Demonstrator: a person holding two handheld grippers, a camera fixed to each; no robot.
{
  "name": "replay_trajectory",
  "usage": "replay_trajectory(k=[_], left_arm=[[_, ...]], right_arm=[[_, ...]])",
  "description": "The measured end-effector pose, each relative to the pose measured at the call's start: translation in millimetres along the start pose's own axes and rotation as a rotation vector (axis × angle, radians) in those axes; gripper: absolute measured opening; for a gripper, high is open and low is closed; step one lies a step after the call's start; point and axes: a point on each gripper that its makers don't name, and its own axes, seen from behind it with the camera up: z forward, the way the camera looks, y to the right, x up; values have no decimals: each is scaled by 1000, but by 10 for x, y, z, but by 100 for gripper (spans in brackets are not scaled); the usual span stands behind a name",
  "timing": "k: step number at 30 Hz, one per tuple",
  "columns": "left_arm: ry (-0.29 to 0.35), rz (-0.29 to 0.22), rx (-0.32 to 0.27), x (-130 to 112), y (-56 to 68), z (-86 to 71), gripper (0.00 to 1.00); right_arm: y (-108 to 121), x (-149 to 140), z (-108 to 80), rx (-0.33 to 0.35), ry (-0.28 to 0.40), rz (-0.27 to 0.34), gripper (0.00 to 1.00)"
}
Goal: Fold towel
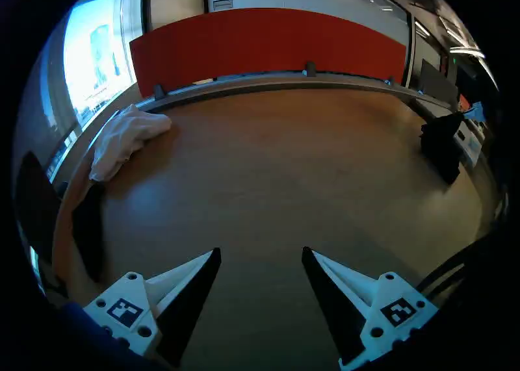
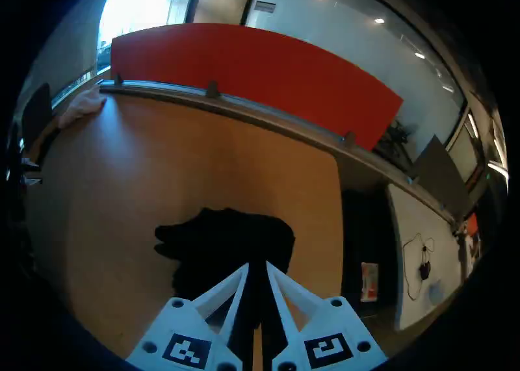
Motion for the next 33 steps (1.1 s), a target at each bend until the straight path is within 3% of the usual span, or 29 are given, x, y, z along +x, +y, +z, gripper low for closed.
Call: replay_trajectory(k=[15, 33], left_arm=[[-1, 6, 6, -32, -33, -41, 92], [-4, 8, 14, -64, -75, -71, 93]], right_arm=[[126, -562, 71, -44, -105, 64, 5], [177, -871, 205, -70, -170, 127, 5]])
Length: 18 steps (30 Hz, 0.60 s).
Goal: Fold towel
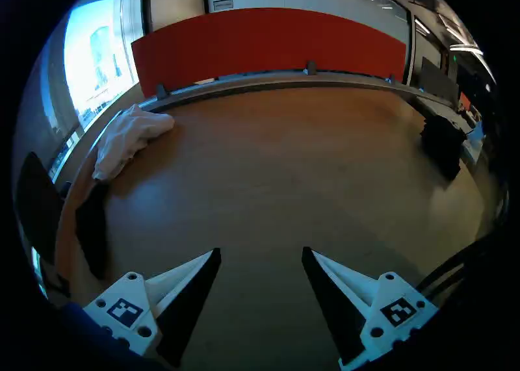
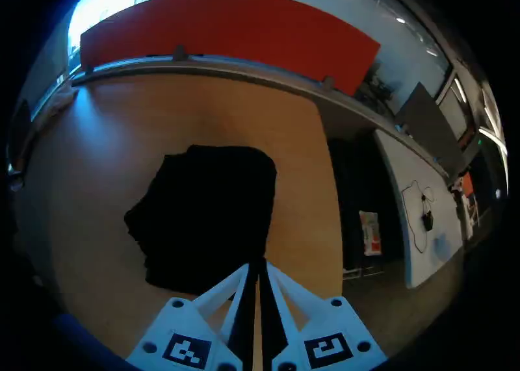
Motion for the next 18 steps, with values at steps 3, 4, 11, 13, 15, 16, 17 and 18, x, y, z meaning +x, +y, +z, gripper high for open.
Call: replay_trajectory(k=[3, 4, 11, 13, 15, 16, 17, 18], left_arm=[[-1, 1, 0, -5, -3, -1, 92], [-2, 1, 0, -9, -5, 0, 92], [-6, 2, 3, -37, -28, -2, 92], [-6, 3, 5, -41, -34, -4, 92], [-7, 3, 7, -45, -39, -6, 92], [-7, 3, 7, -48, -41, -8, 92], [-7, 3, 8, -50, -42, -9, 93], [-8, 4, 8, -54, -44, -10, 93]], right_arm=[[14, -44, 34, -4, -17, 8, 5], [16, -60, 48, -5, -22, 10, 5], [9, -179, 159, -11, -54, 30, 5], [2, -216, 192, -12, -63, 38, 5], [-3, -251, 222, -14, -71, 47, 5], [-5, -264, 233, -15, -74, 50, 5], [-6, -277, 245, -17, -78, 53, 5], [-8, -291, 257, -18, -82, 57, 5]])
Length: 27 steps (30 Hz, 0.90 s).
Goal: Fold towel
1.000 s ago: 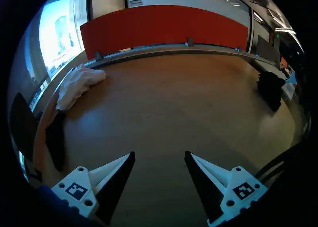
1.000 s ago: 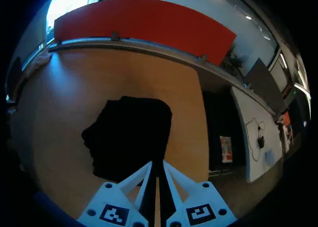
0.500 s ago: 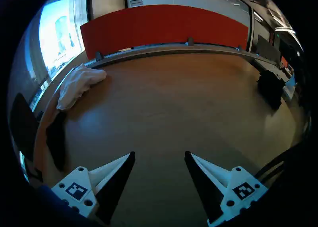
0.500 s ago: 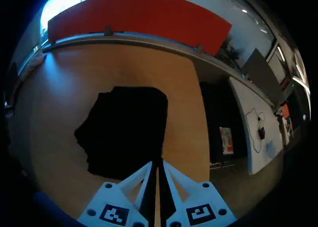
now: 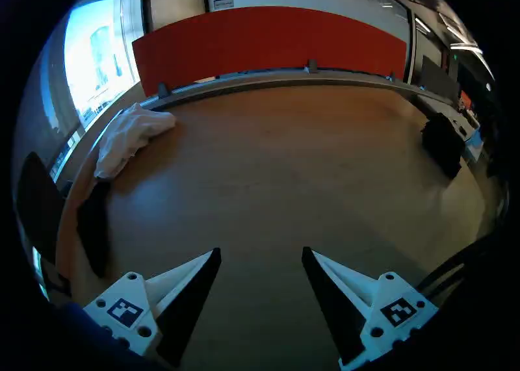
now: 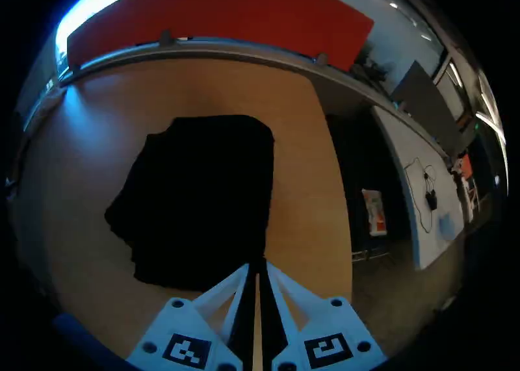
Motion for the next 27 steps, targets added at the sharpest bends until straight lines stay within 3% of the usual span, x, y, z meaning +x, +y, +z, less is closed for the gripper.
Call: replay_trajectory(k=[20, 27], left_arm=[[-6, -3, 1, -26, 5, 4, 92], [-1, -6, 1, 9, -1, 14, 93]], right_arm=[[-27, -62, 55, -9, -8, 1, 5], [-8, -61, 1, -23, 9, -1, 12]])
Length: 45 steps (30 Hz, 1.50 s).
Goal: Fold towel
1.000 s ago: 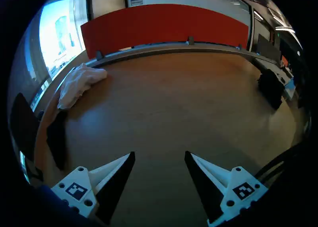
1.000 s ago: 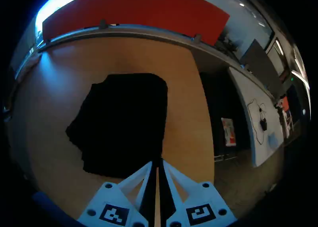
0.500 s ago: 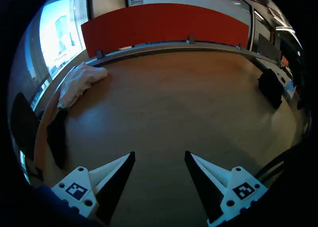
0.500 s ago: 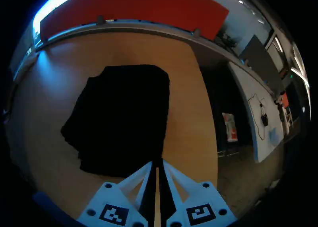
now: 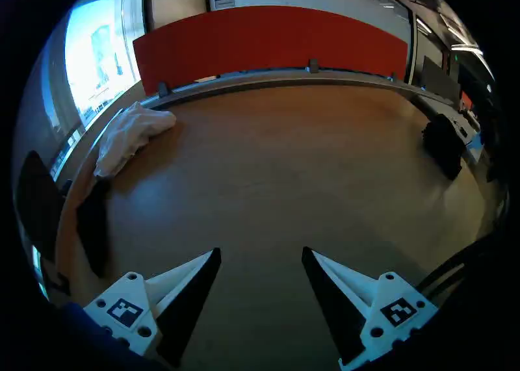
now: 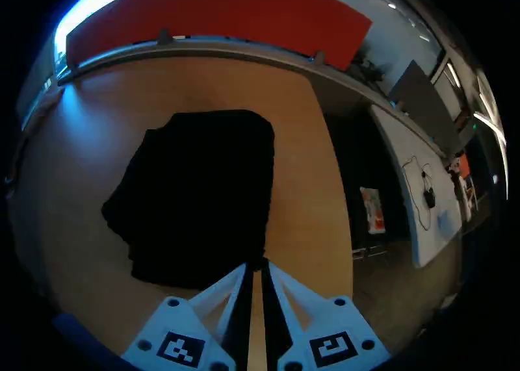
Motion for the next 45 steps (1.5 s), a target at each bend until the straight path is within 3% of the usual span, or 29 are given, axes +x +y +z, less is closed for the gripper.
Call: replay_trajectory(k=[5, 9, 15, 17, 30, 45], left_arm=[[5, -2, -1, 22, -6, 3, 92], [9, -5, -1, 35, -12, 1, 92], [13, -4, -2, 60, -15, 0, 92], [15, -3, -3, 68, -13, -5, 92], [25, -8, -5, 73, -19, -36, 92], [37, -10, 0, 76, -33, -100, 92]], right_arm=[[34, 13, -53, -17, 20, -3, 26], [61, 50, -122, -35, 52, -3, 48], [51, 67, -190, -39, 74, -5, 90], [75, 71, -202, -51, 77, -3, 96], [45, 138, -343, -64, 110, -7, 97], [-426, 446, -435, 14, 183, -40, 97]])
